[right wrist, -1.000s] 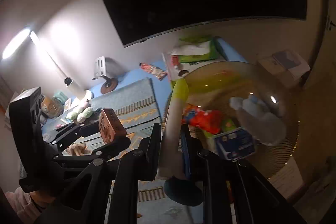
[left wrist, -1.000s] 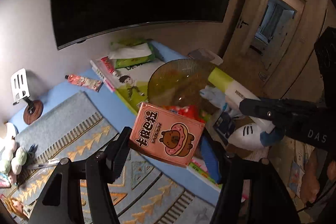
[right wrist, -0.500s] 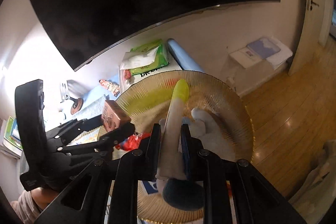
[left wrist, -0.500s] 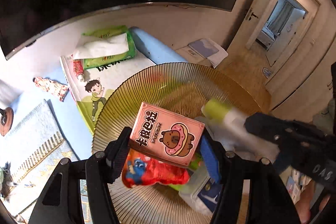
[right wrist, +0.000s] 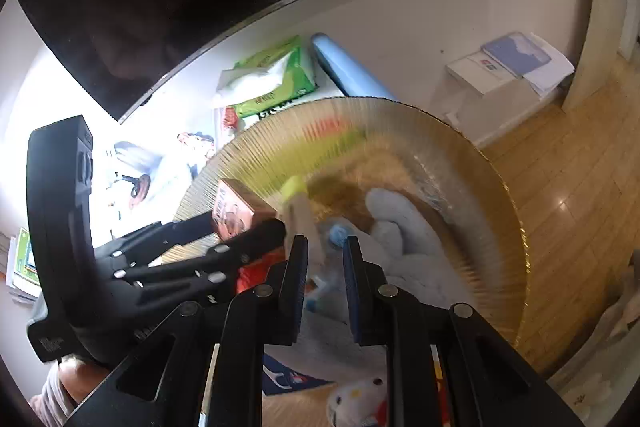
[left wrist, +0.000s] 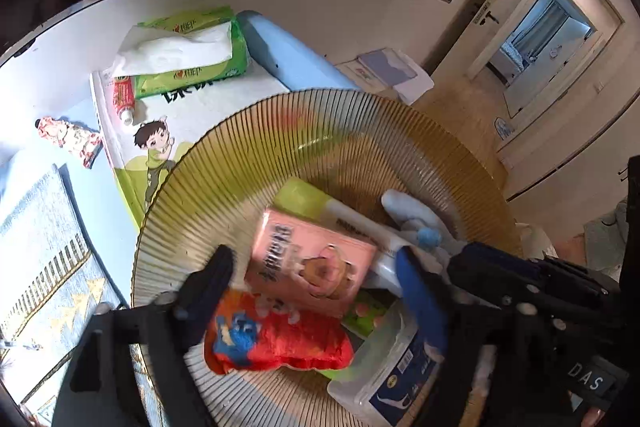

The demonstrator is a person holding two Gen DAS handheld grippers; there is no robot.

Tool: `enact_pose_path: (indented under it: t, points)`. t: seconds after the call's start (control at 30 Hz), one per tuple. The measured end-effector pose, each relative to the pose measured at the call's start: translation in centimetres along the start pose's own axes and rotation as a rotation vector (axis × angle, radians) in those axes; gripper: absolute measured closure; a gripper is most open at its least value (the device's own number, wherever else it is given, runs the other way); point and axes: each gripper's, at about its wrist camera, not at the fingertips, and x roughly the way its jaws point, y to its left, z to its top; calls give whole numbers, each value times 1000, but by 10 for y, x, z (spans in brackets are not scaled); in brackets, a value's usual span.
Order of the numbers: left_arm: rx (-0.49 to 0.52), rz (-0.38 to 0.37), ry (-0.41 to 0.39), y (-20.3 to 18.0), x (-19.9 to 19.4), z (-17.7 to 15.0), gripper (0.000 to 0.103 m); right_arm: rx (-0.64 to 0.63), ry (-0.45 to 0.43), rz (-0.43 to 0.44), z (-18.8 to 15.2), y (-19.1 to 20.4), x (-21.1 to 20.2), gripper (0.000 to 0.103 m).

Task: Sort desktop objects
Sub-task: 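Move both open tools away from the bowl back toward the desk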

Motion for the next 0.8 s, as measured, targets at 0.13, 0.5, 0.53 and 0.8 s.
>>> enact_pose_path:
  t: [0.13,0.5,0.53,0.8]
  points:
    - [-19,-73,-16,6,-20,-13,16,23,5,4,-10,-2,-11,72]
    - [-177,-8,-64,99,-125,-127,15,-135,-78,68,-45,81,-56,42]
    - [-209,7,-63,115,-134,-143,15,-161,-74,86,-50,97,-56,40]
    - [-558,190,-168,259,-221,-244,16,-320,67,290,-98,239,-16,37]
